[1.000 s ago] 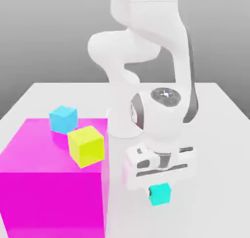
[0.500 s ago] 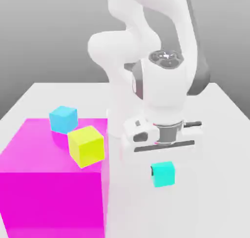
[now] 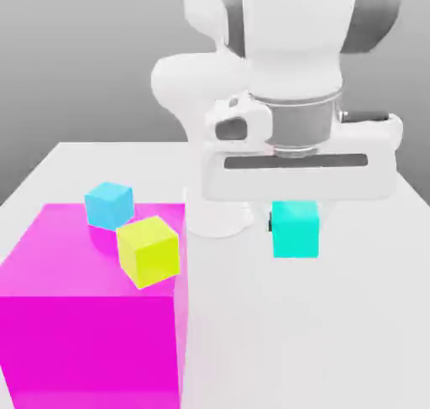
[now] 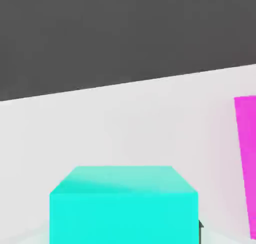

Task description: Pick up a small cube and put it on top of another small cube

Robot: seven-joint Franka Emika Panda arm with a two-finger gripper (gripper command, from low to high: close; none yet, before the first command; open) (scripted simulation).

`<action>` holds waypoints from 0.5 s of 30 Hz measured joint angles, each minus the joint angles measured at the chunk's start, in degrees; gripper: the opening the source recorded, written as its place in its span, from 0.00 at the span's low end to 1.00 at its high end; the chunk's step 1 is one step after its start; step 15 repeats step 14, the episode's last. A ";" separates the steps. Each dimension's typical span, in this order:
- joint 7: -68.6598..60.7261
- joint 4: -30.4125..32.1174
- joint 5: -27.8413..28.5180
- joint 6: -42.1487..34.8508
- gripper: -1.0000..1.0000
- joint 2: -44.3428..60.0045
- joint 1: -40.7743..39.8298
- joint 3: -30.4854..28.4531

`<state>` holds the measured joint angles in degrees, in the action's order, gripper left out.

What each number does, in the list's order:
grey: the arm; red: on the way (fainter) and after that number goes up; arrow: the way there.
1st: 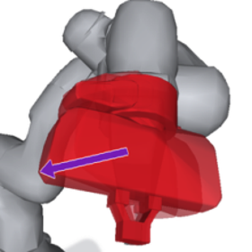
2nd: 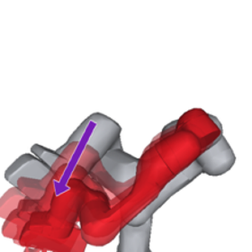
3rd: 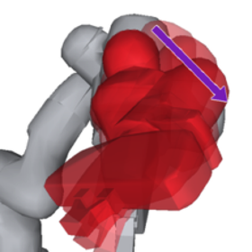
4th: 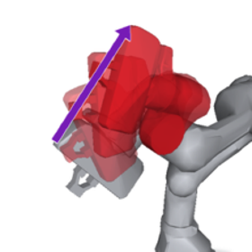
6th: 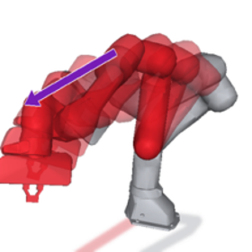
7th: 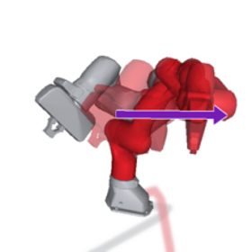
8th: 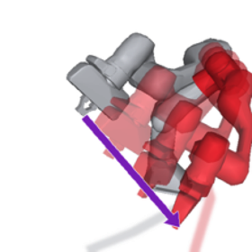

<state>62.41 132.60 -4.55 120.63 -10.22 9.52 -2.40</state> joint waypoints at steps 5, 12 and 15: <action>8.45 -1.94 5.40 -3.94 0.00 -3.60 -6.96 -4.01; 12.97 3.70 6.42 3.46 1.00 -2.17 -10.30 -6.32; 12.97 3.70 6.42 3.46 1.00 -2.17 -10.30 -6.32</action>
